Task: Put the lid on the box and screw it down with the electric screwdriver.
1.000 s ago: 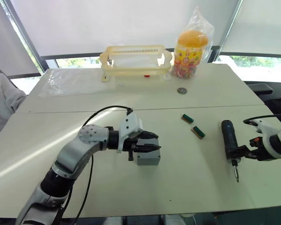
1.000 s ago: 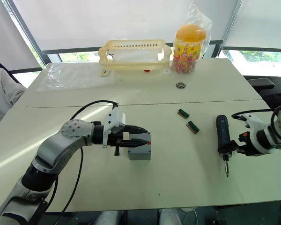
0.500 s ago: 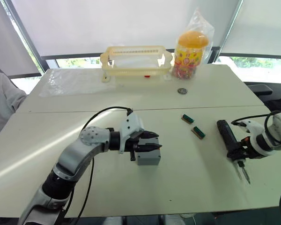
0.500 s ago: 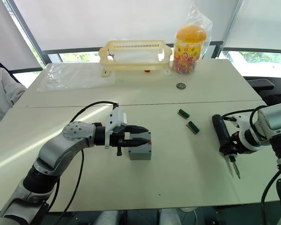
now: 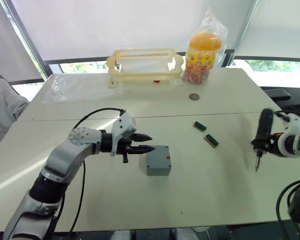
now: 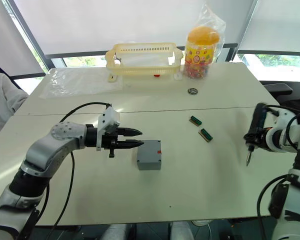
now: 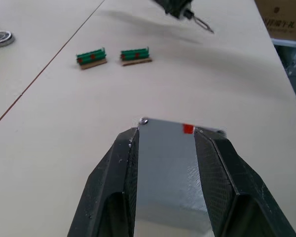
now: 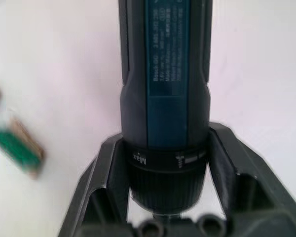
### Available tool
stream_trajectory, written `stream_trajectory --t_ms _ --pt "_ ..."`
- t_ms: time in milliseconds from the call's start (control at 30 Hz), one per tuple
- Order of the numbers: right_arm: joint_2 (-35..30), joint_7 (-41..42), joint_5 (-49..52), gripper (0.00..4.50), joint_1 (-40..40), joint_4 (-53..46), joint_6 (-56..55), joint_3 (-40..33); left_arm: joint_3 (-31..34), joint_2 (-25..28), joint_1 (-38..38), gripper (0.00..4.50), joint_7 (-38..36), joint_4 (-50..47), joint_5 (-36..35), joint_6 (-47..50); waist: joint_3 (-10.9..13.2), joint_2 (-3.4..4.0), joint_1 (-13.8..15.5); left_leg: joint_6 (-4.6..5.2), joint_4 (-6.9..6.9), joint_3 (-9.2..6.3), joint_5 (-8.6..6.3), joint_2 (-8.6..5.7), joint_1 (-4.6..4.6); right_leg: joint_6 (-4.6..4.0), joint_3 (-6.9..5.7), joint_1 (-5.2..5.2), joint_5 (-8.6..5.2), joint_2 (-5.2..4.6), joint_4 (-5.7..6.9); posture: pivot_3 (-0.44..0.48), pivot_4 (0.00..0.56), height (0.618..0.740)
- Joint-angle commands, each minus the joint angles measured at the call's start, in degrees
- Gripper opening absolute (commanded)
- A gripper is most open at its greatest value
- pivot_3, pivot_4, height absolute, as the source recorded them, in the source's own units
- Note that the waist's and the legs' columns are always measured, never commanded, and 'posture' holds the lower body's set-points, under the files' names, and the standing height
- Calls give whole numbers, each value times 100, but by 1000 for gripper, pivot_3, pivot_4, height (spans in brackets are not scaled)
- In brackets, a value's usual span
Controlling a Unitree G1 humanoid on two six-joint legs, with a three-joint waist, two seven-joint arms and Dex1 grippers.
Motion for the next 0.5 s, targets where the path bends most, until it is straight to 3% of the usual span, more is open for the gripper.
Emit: stream_trajectory --t_ms 33,233,500 --pt "740 -661 -207 1798 -105 -1799 -1786 -562 -28 31 -279 1752 -389 601 112 -279 1 2 -28 0 -6 0 0 0 1 0 0 -2 0 0 0 0 150 740" --pt "2642 -221 967 1798 -92 -3064 -3351 -480 -236 -204 -889 1752 -757 1197 308 -476 3 4 -57 -1 -15 4 1 4 4 0 4 -6 0 2 -1 0 150 740" --pt "3528 625 900 1798 1268 -3420 -5059 1678 -398 -365 -650 1752 -329 859 741 -472 3 6 -32 -1 -26 3 2 2 4 -1 4 -6 0 0 -7 0 150 740"
